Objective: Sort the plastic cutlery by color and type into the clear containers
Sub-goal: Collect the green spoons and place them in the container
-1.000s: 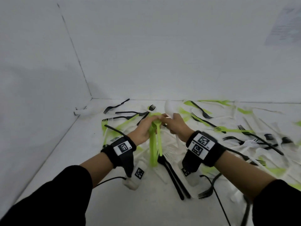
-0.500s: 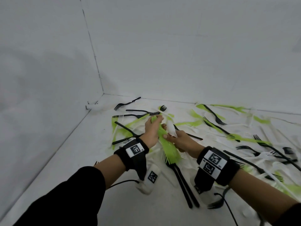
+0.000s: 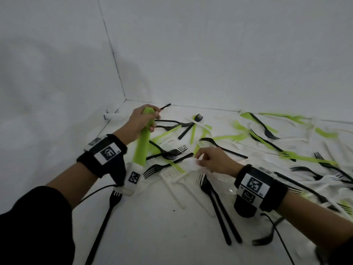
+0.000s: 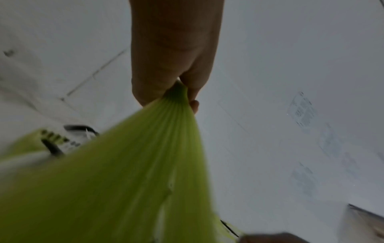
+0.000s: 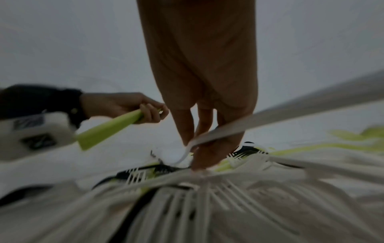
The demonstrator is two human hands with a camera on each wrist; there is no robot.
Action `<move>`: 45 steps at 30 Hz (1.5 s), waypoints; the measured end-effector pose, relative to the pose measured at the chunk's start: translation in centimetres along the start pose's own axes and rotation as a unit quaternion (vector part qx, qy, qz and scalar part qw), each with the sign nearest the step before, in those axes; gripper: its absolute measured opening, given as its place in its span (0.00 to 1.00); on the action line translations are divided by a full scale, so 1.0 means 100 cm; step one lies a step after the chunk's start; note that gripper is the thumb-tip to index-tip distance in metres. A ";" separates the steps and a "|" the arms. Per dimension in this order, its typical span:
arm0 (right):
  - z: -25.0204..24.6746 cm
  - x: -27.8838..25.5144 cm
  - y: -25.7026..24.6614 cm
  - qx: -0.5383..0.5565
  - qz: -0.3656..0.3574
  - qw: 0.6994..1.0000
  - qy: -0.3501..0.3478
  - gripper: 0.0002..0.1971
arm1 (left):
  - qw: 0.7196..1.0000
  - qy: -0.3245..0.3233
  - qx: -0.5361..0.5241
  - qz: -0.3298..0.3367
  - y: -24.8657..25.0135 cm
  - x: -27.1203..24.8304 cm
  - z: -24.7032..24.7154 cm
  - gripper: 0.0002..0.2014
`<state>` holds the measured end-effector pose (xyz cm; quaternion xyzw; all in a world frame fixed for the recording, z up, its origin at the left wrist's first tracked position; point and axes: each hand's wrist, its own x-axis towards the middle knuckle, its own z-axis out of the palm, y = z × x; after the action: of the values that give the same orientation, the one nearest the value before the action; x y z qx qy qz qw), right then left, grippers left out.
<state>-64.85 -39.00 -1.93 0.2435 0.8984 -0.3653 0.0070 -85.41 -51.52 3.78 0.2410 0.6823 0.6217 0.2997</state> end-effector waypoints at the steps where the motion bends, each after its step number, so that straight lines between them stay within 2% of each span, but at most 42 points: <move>1: 0.002 -0.001 0.000 -0.062 -0.010 0.998 -0.014 0.09 | 0.997 -0.019 0.079 0.002 0.000 0.001 -0.006 0.07; 3: 0.004 -0.001 0.000 -0.108 -0.013 0.994 -0.029 0.10 | 0.971 -0.054 0.231 -0.008 -0.004 0.005 -0.014 0.06; 5: 0.003 0.000 -0.002 -0.099 -0.012 0.994 -0.034 0.09 | 0.938 -0.082 0.334 -0.031 -0.012 0.009 -0.018 0.06; 8: 0.001 -0.001 -0.004 -0.093 -0.011 0.995 -0.045 0.08 | 0.882 -0.159 0.438 -0.074 -0.026 0.010 -0.017 0.07; 10: 0.001 -0.002 -0.003 -0.096 -0.009 0.994 -0.060 0.07 | 0.867 -0.168 0.464 -0.073 -0.034 0.008 -0.013 0.08; 13: 0.001 -0.007 0.000 -0.110 -0.007 0.990 -0.084 0.06 | 0.889 -0.135 0.435 -0.044 -0.039 0.007 -0.008 0.06; 16: -0.003 -0.014 0.003 -0.117 -0.003 0.988 -0.105 0.08 | 0.900 -0.154 0.400 -0.076 -0.035 0.003 -0.007 0.08; 18: -0.005 -0.019 0.003 -0.121 -0.007 0.986 -0.115 0.05 | 0.915 -0.152 0.366 -0.080 -0.033 -0.002 -0.005 0.08; 19: -0.006 -0.021 0.003 -0.117 -0.010 0.988 -0.103 0.03 | 0.925 -0.140 0.345 -0.071 -0.033 -0.004 -0.005 0.08; 23: -0.008 -0.037 0.001 -0.032 -0.003 0.999 -0.012 0.09 | 0.956 -0.115 0.268 -0.029 -0.031 -0.019 -0.001 0.04; 27: -0.011 -0.045 -0.010 -0.010 -0.020 1.000 0.021 0.07 | 0.975 -0.114 0.192 -0.010 -0.031 -0.029 0.011 0.01; 32: -0.017 -0.071 -0.026 -0.057 -0.043 0.993 0.096 0.09 | 0.962 -0.193 0.195 0.015 -0.024 -0.041 0.035 0.05; 34: -0.014 -0.077 -0.032 -0.058 -0.062 0.989 0.117 0.09 | 0.961 -0.205 0.185 0.016 -0.023 -0.045 0.042 0.03; 35: -0.013 -0.093 -0.033 -0.060 -0.049 0.987 0.138 0.09 | 0.953 -0.235 0.188 0.022 -0.020 -0.050 0.055 0.02; 36: -0.011 -0.093 -0.034 -0.063 -0.051 0.988 0.134 0.08 | 0.953 -0.237 0.187 0.024 -0.019 -0.053 0.056 0.01; 38: -0.010 -0.114 -0.028 -0.067 -0.018 0.985 0.161 0.06 | 0.939 -0.285 0.192 0.033 -0.017 -0.059 0.078 0.02; 39: -0.010 -0.114 -0.026 -0.068 -0.014 0.985 0.160 0.06 | 0.939 -0.284 0.191 0.032 -0.017 -0.060 0.079 0.03; 41: -0.010 -0.137 -0.014 -0.054 0.024 0.979 0.196 0.05 | 0.921 -0.332 0.200 0.037 -0.017 -0.066 0.105 0.04; 43: -0.009 -0.145 -0.007 -0.050 0.041 0.975 0.210 0.05 | 0.916 -0.348 0.198 0.042 -0.018 -0.070 0.115 0.04; 44: -0.009 -0.164 0.000 -0.042 0.070 0.969 0.233 0.06 | 0.901 -0.382 0.202 0.049 -0.018 -0.077 0.135 0.04; 45: -0.009 -0.165 0.002 -0.041 0.077 0.968 0.235 0.06 | 0.901 -0.381 0.199 0.050 -0.017 -0.078 0.136 0.05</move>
<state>-50.10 -45.40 1.78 0.3901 0.8679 -0.2591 -0.1658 -70.17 -47.62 2.31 0.5481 0.6126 0.3476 0.4510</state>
